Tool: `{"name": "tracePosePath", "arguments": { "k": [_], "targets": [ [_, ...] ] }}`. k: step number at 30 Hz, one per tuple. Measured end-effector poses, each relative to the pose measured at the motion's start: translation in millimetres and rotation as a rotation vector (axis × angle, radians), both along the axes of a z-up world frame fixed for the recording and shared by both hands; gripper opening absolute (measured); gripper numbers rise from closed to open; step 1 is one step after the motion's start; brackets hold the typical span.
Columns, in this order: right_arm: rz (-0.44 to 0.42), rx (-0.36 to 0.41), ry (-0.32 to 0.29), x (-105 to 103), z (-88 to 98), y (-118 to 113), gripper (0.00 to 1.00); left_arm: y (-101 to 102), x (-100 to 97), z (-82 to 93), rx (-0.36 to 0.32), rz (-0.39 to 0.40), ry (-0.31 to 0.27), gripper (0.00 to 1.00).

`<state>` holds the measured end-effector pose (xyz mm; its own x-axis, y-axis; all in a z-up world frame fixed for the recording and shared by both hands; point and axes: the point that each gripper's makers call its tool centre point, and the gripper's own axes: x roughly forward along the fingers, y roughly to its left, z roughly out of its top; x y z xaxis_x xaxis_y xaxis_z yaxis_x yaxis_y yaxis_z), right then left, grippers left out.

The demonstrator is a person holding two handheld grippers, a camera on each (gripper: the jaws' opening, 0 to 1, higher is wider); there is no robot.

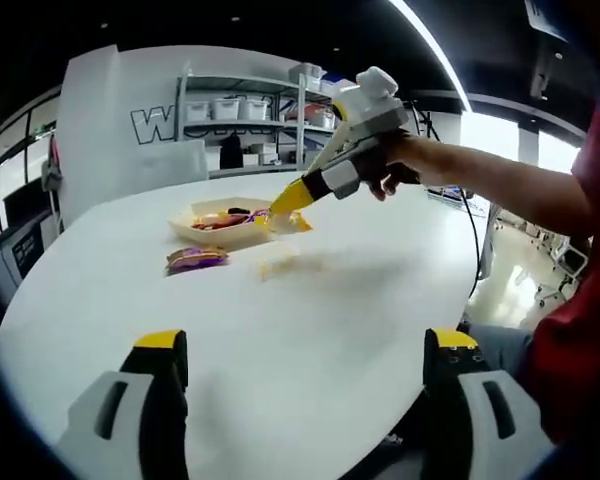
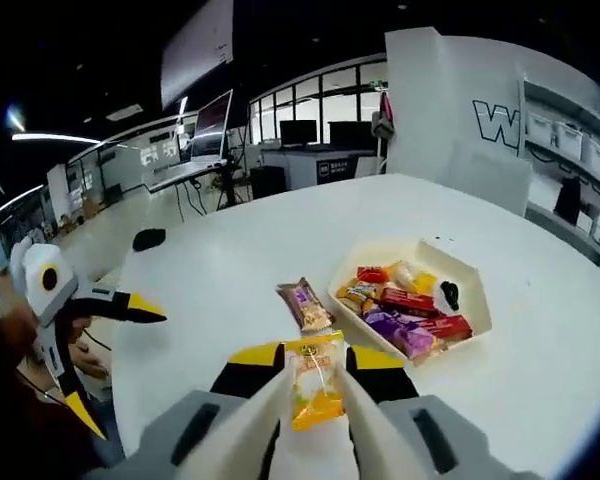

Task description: Place the target food into the container with the food tongs after gripping and lifting it, then release it inside without dropping or visibly crushing the food.

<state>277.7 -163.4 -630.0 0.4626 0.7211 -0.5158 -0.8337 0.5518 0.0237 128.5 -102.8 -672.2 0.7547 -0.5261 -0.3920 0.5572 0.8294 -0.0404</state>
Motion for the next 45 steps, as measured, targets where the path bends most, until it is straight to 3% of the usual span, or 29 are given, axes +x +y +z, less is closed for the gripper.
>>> {"name": "tracePosePath", "arguments": {
  "k": [22,34,45],
  "targets": [
    [-0.008,-0.009,-0.087,42,44.3,-7,0.2,6,-1.5,1.9,0.013,0.001,0.006,0.95],
    [-0.03,-0.008,-0.1,67,54.0,-12,0.2,10,4.8,6.2,0.024,0.002,-0.003,0.95],
    [-0.031,-0.026,-0.103,88,51.6,-11,0.2,13,14.0,3.1,0.018,0.01,0.003,0.96]
  ]
}}
